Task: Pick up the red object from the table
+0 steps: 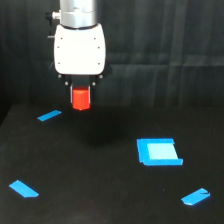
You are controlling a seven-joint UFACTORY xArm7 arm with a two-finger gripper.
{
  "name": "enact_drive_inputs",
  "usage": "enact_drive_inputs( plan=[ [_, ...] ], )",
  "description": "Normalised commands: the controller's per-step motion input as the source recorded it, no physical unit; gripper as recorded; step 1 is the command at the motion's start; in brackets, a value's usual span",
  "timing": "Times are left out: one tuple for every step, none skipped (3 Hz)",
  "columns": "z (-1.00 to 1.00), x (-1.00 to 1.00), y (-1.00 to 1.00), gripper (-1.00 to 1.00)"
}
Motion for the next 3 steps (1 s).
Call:
enact_drive_inputs(
  plan=[
    [0.08,-0.03,-0.01,-1.00],
    [-0.04,-0.01,-0.05,-1.00],
    [0.07,0.11,-0.02,-1.00]
  ],
)
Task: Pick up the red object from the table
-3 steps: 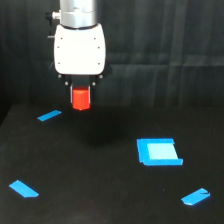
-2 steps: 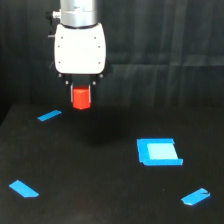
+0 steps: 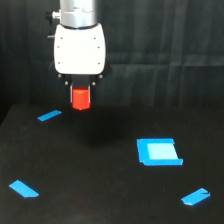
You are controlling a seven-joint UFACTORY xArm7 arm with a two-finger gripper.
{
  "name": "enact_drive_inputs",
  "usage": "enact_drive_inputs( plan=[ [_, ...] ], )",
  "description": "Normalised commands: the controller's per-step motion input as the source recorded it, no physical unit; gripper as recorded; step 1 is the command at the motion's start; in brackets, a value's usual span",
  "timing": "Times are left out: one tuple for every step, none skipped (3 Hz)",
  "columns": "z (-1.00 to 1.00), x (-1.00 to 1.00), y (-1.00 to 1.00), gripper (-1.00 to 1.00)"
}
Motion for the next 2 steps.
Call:
enact_drive_inputs(
  plan=[
    [0.08,-0.04,-0.11,-1.00],
    [0.06,0.07,-0.04,-1.00]
  ],
)
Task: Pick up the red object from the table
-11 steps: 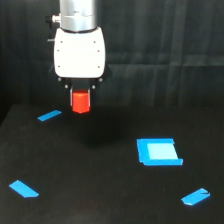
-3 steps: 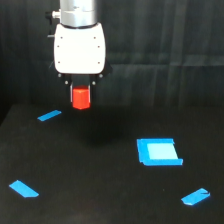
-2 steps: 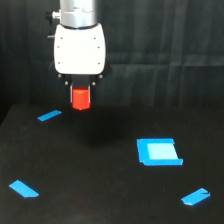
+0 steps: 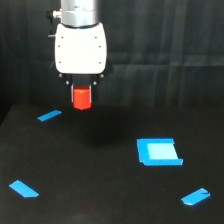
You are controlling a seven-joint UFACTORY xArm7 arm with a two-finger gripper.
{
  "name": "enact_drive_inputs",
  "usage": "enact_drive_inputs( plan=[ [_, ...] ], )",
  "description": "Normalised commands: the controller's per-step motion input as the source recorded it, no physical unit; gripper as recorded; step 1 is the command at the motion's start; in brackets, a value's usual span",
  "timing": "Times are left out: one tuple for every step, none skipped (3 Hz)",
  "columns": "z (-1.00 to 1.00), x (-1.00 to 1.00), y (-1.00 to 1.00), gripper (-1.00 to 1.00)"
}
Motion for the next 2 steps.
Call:
enact_drive_inputs(
  plan=[
    [0.08,0.03,-0.04,-0.94],
    [0.06,0.03,0.07,-0.91]
  ],
)
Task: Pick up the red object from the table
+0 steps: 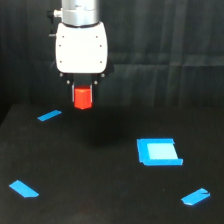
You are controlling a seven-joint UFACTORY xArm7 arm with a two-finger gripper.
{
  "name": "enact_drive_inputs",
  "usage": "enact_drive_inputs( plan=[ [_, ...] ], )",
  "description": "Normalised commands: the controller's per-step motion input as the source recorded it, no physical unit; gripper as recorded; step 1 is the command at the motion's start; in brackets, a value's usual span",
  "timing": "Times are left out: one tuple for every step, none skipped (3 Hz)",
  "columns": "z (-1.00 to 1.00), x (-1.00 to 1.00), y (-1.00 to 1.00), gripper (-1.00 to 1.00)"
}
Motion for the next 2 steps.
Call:
enact_drive_inputs(
  plan=[
    [-0.01,0.07,0.08,-0.96],
    [-0.01,0.00,0.08,-1.00]
  ],
)
